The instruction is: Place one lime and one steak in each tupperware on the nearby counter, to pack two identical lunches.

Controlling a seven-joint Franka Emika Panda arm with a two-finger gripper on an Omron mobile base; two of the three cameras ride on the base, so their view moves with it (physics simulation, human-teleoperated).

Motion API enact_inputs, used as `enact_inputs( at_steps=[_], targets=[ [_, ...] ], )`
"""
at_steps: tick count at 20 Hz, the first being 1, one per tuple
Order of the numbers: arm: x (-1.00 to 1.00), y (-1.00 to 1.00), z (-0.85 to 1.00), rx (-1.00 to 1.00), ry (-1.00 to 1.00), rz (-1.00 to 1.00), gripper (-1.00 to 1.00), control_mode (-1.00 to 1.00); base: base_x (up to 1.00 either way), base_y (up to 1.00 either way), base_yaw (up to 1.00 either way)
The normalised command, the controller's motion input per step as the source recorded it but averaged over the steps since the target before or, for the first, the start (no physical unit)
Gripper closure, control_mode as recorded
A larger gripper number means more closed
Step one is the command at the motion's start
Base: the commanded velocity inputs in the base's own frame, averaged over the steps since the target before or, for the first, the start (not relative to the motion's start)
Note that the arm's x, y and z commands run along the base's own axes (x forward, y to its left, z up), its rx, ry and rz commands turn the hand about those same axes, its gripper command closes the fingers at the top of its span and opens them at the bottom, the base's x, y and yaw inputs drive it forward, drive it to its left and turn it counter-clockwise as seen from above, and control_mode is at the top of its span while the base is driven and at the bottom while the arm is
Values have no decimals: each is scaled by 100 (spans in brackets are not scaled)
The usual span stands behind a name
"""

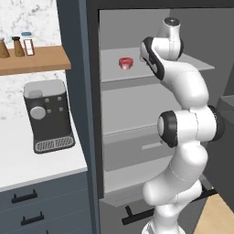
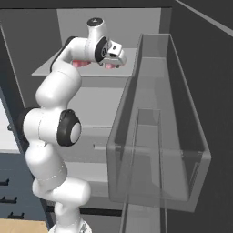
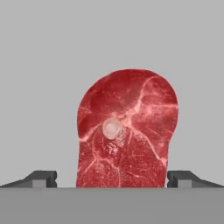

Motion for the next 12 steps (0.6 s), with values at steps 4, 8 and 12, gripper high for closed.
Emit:
enact_inputs(
  at_steps=[4,8,12],
  targets=[
    [0,-9,-28,0,0,0,100,-100,0,0,0],
    [0,-14,-10,0,-2,0,100,-100,0,0,0],
    [-1,0,-2,0,-3,0,100,-100,0,0,0]
  ],
)
